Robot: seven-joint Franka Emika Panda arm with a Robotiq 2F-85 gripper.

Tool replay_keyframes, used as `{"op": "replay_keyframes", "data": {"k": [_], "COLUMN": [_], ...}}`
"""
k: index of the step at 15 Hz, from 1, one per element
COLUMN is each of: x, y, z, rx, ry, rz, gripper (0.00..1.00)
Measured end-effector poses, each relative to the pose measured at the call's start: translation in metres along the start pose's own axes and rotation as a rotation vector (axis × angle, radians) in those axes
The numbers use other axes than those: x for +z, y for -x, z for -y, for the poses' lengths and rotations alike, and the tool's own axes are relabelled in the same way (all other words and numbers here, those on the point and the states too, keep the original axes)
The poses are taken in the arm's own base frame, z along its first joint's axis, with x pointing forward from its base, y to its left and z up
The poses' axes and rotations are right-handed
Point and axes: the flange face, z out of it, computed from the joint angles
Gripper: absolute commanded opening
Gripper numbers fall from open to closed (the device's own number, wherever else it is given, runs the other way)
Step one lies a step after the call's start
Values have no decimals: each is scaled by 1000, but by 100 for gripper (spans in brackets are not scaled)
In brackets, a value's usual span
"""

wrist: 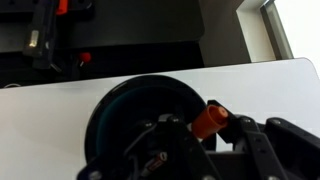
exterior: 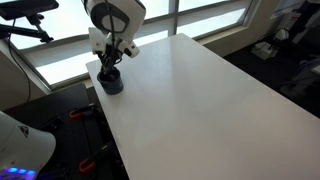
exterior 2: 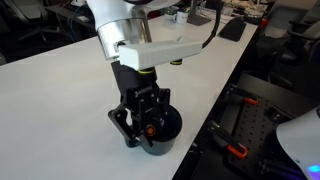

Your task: Remove the marker from the mug

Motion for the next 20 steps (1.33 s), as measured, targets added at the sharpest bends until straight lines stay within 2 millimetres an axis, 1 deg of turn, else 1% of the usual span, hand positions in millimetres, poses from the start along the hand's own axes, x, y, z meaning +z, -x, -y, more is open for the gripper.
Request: {"op": "replay_keyframes", "data": {"k": [8,12,17,20], "x": [-1,-6,-9,-10], "y": [1,3,3,2], "z": [0,6,7,5], "rx": [-9,-70,-132,-155], "ry": [-2,-5,-9,40], "rz": [30,65,82,78], "gripper": [8,8,8,8]}}
